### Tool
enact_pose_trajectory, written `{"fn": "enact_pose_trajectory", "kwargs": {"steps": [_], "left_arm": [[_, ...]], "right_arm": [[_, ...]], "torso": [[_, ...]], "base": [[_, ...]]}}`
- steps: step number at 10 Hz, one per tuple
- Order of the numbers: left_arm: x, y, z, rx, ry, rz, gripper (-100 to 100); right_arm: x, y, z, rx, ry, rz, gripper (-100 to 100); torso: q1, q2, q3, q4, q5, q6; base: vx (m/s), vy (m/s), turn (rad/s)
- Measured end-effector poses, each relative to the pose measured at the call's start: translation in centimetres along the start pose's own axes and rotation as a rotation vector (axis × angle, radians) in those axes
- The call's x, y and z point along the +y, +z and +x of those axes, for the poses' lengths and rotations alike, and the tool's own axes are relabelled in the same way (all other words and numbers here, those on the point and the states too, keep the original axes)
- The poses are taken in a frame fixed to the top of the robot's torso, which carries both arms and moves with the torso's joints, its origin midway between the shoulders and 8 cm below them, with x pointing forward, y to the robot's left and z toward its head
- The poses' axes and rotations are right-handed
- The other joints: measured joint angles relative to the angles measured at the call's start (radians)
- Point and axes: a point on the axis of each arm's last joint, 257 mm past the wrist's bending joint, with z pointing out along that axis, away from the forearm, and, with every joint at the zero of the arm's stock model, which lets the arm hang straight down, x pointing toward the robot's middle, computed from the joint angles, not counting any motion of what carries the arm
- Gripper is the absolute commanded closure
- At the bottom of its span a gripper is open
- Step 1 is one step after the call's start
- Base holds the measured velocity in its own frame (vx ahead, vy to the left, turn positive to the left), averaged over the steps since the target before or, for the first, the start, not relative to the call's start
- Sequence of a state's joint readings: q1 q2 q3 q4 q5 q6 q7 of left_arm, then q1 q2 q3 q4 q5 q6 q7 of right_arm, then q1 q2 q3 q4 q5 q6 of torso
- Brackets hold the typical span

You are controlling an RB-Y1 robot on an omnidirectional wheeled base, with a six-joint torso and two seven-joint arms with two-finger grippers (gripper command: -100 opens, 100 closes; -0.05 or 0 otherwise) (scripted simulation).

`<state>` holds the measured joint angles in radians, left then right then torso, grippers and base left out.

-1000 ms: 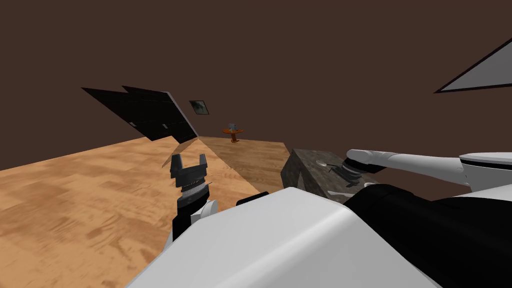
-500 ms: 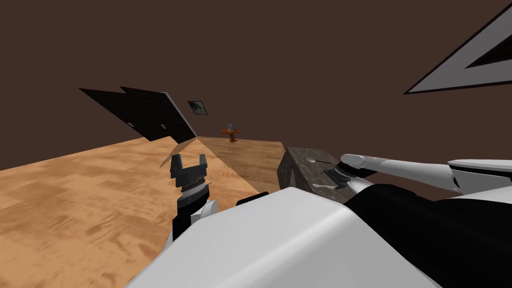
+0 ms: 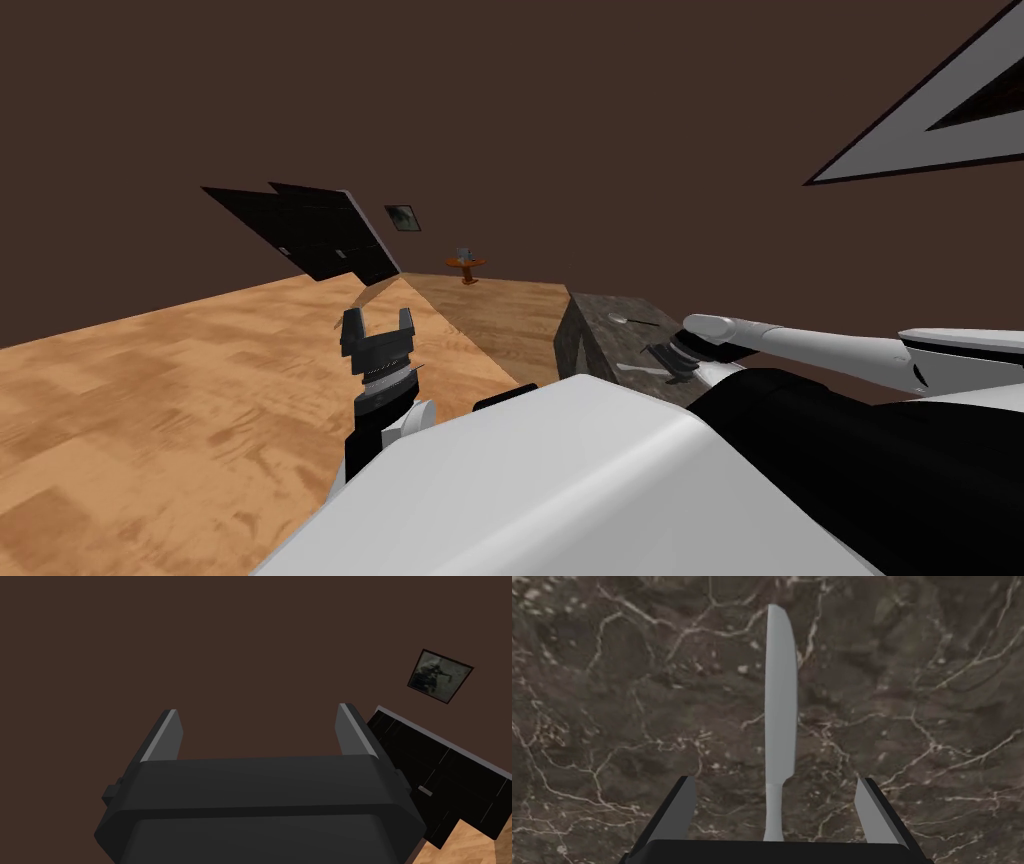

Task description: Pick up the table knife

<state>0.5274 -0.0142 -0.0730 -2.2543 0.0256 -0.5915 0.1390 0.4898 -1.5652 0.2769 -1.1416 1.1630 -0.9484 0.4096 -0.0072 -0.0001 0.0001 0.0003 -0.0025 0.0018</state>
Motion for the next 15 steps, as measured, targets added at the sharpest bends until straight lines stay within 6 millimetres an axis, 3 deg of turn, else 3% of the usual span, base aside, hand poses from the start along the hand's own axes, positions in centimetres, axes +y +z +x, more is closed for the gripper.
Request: {"fn": "enact_pose_trajectory", "kwargs": {"steps": [4,11,13,14,15], "left_arm": [[0.0,0.0,0.0,0.0,0.0,0.0,0],[0.0,0.0,0.0,0.0,0.0,0.0,0],[0.0,0.0,0.0,0.0,0.0,0.0,0],[0.0,0.0,0.0,0.0,0.0,0.0,0],[0.0,0.0,0.0,0.0,0.0,0.0,0]], "right_arm": [[4.6,1.8,1.4,-0.034,0.124,-0.023,-100],[4.8,1.9,1.5,-0.035,0.129,-0.026,-100],[5.7,3.1,1.5,-0.034,0.141,-0.019,-100],[5.7,3.2,1.6,-0.032,0.141,-0.016,100],[5.7,3.2,1.6,-0.032,0.141,-0.015,100]], "torso": [[0.006,-0.001,0.0,0.0,0.002,0.001],[0.001,-0.006,-0.003,-0.001,0.001,0.002],[0.002,-0.005,-0.002,-0.001,0.001,0.001],[0.001,-0.005,-0.003,-0.001,0.0,0.001],[0.001,-0.005,-0.003,-0.001,0.0,0.002]], "base": [[-0.065,0.071,0.22],[0.002,-0.001,-0.001],[-0.008,0.013,0.05],[0.0,0.0,0.0],[0.0,0.0,0.0]]}}
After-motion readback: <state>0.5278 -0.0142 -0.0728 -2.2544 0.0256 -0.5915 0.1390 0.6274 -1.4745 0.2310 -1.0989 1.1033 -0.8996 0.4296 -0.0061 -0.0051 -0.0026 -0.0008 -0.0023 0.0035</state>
